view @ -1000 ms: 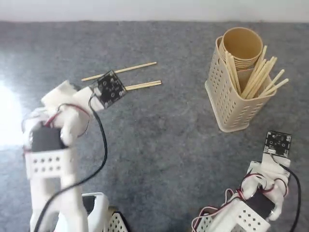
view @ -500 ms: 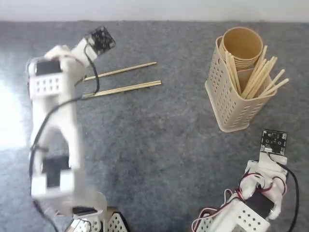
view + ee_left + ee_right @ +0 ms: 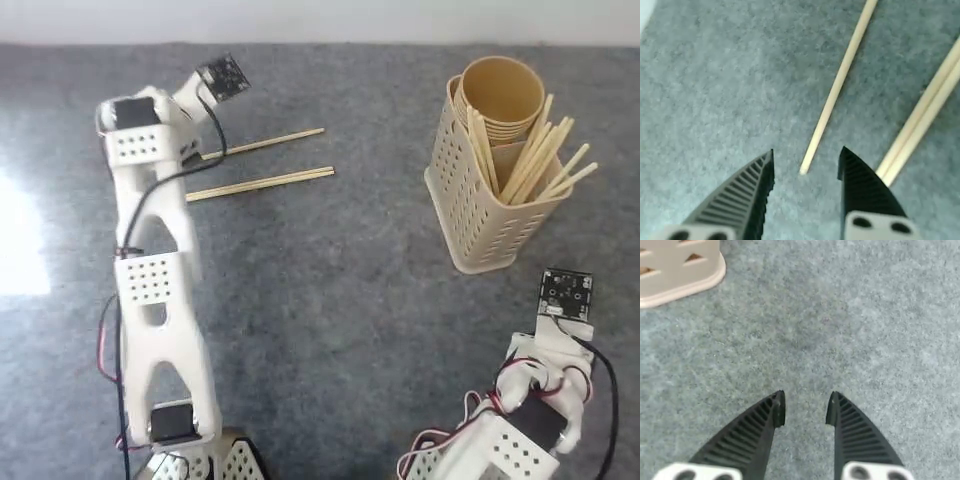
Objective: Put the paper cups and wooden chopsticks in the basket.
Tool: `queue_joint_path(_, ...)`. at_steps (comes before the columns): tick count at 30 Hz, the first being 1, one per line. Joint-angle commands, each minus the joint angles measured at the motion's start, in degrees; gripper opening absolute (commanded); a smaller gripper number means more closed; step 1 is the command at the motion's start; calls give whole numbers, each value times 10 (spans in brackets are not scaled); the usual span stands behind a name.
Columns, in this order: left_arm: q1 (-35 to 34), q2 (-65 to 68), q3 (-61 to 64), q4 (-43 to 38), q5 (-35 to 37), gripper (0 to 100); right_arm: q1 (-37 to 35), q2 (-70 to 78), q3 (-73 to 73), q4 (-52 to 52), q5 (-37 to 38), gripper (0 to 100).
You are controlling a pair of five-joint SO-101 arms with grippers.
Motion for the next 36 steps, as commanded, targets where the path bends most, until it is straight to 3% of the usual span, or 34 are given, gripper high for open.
queue_joint_path(1,16,103,-142,4,-6,205,-7,-7,-4,1,7,147)
queue_joint_path(7,9,114,-113,-104,-3,205,-7,-7,-4,1,7,147)
queue_joint_path(14,-8,116,-113,-198,51,205,-22,-7,-3,1,7,147)
queue_joint_path(20,-18,111,-109,-192,77,205,-22,-7,-3,1,7,147)
queue_joint_path(26,-2,142,-71,-283,76,204,-28,-7,-2,2,8,147)
queue_joint_path(29,14,143,-56,-221,55,204,-28,-7,-2,2,8,147)
queue_joint_path(33,42,136,-58,-58,-54,204,-28,-7,-2,2,8,147)
queue_joint_path(36,47,121,-66,35,-89,204,-28,-7,-2,1,8,147)
